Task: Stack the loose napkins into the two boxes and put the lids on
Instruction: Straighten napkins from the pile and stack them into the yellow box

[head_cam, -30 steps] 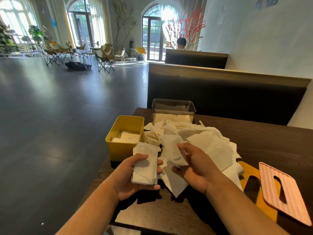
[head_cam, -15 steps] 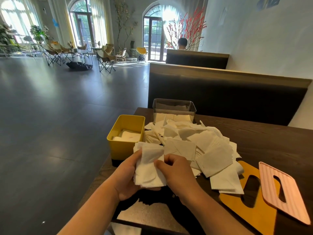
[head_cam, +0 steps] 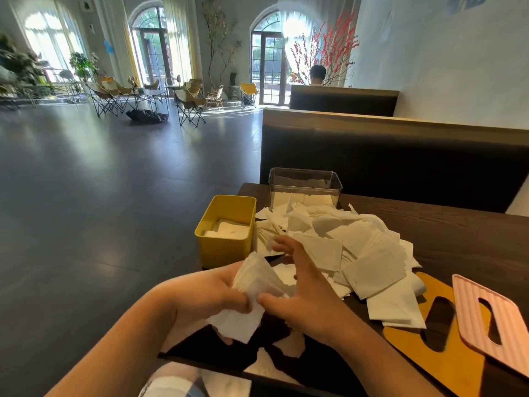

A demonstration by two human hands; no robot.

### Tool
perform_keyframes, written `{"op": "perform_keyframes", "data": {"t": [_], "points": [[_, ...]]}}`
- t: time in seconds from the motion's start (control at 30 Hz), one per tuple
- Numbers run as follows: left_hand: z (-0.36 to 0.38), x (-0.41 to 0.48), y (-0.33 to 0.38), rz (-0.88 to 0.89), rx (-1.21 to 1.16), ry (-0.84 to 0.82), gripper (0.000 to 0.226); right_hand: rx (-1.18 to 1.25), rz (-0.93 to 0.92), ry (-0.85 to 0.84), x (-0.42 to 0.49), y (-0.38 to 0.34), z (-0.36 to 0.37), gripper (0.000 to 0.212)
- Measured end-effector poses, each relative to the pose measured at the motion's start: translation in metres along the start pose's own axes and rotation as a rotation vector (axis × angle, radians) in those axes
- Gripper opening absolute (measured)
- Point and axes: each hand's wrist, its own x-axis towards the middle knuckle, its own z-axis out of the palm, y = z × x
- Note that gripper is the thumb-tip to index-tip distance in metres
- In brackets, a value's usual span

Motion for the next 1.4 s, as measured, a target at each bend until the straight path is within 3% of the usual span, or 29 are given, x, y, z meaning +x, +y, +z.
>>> {"op": "perform_keyframes", "data": {"t": [0.1,0.2,0.37,0.53,0.67,0.77,1.03,1.4], "points": [[-0.001,-0.005,0.02,0.0,0.387,-0.058,0.058,0.06,-0.069,-0.127,-0.003,0.0,0.006,0.091],[0.003,-0.001,0.025,-0.047,0.599,-0.023,0.049,0.059,-0.087,-0.076,-0.007,0.003,0.019,0.074],[0.012,0.003,0.009,-0.034,0.701,0.206,0.036,0.038,0.007,0.036,-0.012,0.019,0.036,0.039],[0.013,-0.01,-0.016,0.123,0.446,0.376,0.045,0.037,0.037,0.185,-0.018,0.031,0.039,0.035],[0.041,-0.005,-0.041,0.214,0.123,0.486,0.071,0.102,0.084,0.072,-0.02,0.031,0.044,0.057],[0.058,0.001,-0.046,0.263,-0.129,0.544,0.074,0.073,0.082,0.055,-0.016,0.03,0.051,0.058],[0.047,0.003,-0.053,0.299,-0.017,0.572,0.075,-0.007,-0.01,0.104,-0.015,0.029,0.048,0.055],[0.045,0.007,-0.051,0.297,0.055,0.531,0.073,0.018,0.05,0.032,-0.016,0.03,0.045,0.053]]}}
